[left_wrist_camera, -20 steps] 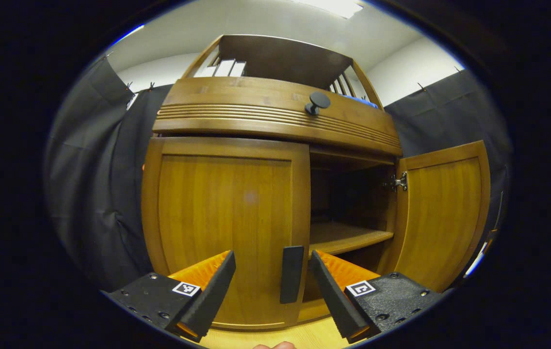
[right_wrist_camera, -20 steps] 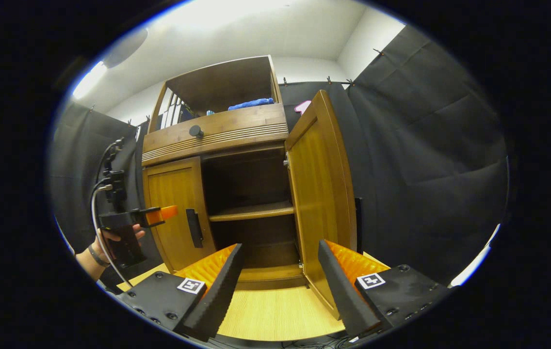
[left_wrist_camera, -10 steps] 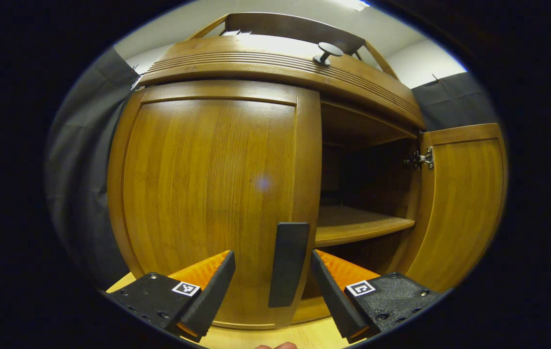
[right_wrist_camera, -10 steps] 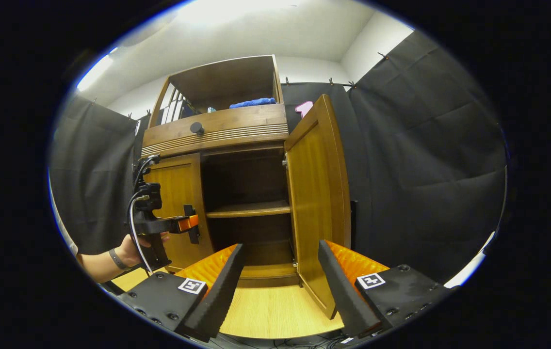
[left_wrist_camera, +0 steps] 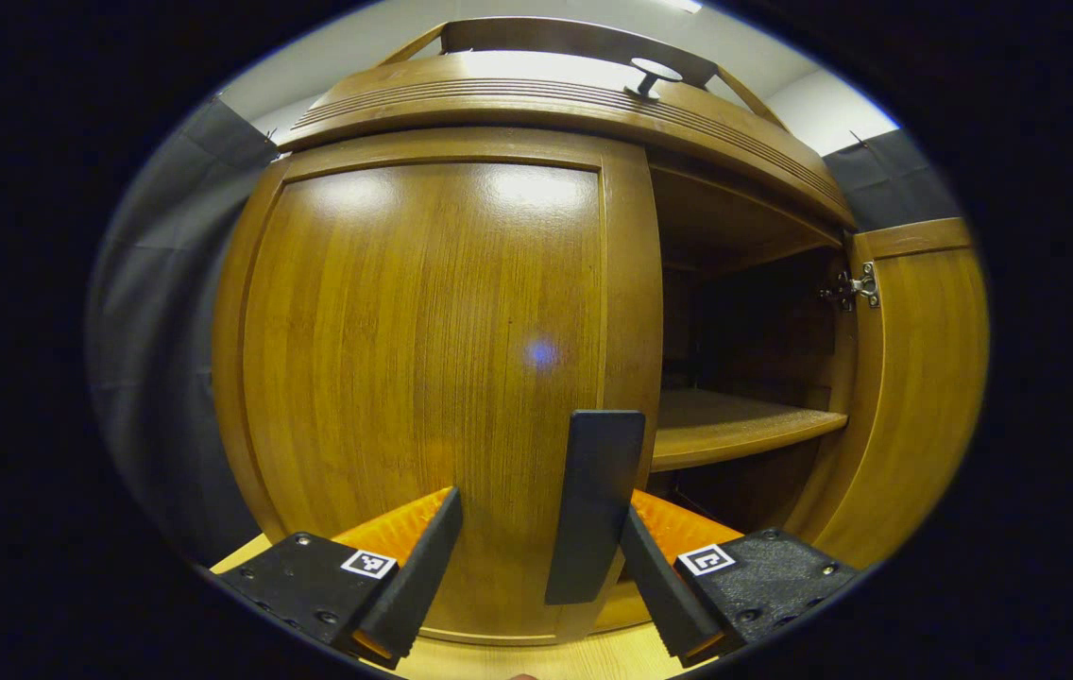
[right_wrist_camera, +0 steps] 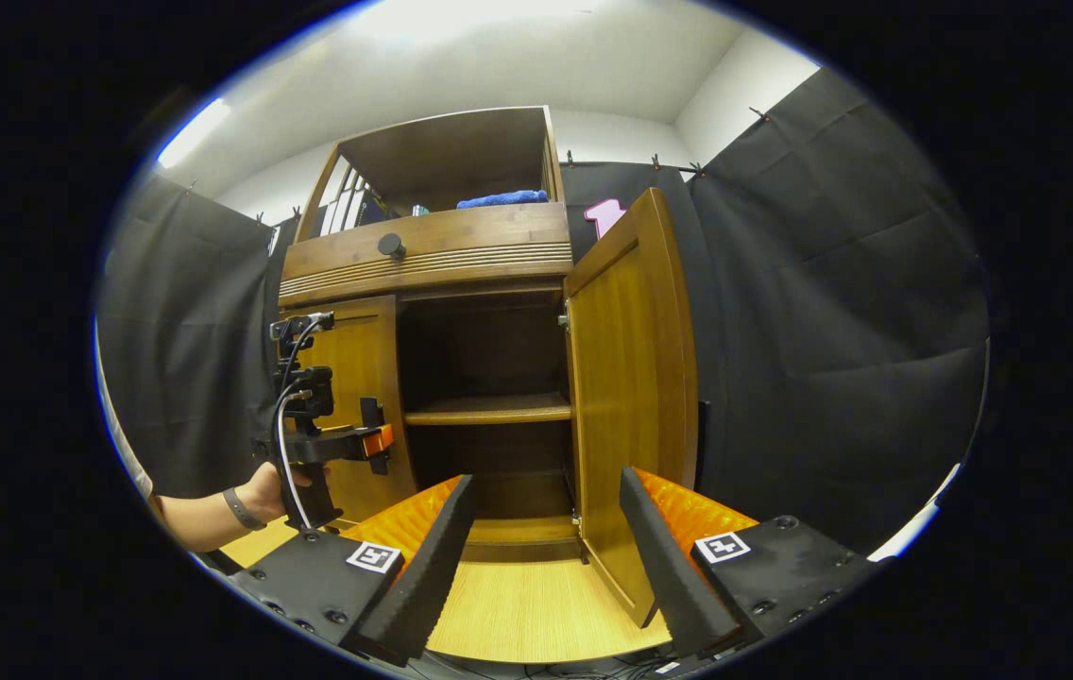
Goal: Open the right door of the double-door shoe cabinet with the right hand, and open the left door with the left hand.
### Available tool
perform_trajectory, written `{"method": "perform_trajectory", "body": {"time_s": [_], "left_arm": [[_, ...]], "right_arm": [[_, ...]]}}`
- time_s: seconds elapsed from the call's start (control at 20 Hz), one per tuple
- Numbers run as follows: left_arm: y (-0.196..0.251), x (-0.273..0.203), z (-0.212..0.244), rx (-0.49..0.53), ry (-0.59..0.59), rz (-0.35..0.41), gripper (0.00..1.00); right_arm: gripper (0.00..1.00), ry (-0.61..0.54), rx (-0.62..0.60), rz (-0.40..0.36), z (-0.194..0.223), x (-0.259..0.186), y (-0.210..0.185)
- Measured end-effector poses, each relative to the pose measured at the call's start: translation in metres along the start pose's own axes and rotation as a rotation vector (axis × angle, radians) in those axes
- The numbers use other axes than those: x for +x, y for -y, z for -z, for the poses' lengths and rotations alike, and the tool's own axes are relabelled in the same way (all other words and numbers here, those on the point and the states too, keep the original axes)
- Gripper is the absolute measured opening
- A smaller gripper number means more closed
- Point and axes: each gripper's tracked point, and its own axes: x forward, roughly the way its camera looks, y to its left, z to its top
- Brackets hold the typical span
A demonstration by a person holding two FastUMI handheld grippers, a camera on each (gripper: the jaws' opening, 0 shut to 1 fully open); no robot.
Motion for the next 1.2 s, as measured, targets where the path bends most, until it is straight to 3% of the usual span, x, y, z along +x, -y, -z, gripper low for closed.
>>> {"method": "perform_trajectory", "body": {"time_s": [0.05, 0.1, 0.25, 0.4, 0.6, 0.9, 1.2], "left_arm": [[0.004, -0.001, 0.001, -0.011, -0.003, 0.014, 0.92], [0.014, 0.002, 0.002, -0.024, 0.002, 0.057, 0.77], [0.025, 0.002, 0.003, 0.013, -0.002, 0.125, 0.52], [0.023, 0.000, 0.002, -0.027, -0.031, 0.153, 0.27], [0.024, -0.026, 0.000, 0.049, -0.037, 0.105, 0.26], [0.010, -0.077, -0.003, 0.035, -0.049, 0.116, 0.25], [-0.014, -0.130, -0.005, 0.022, -0.056, 0.076, 0.26]], "right_arm": [[0.98, -0.002, 0.001, -0.004, 0.001, 0.001, -0.001], [0.98, -0.003, 0.003, -0.008, 0.001, 0.002, -0.003], [0.98, -0.006, 0.005, -0.019, 0.003, 0.002, -0.007], [1.00, -0.014, 0.001, -0.031, 0.004, 0.002, -0.013], [0.98, -0.026, -0.009, -0.042, 0.008, -0.002, -0.019], [0.98, -0.047, -0.022, -0.051, 0.016, -0.002, -0.023], [0.98, -0.054, -0.001, -0.086, 0.022, 0.005, -0.031]]}}
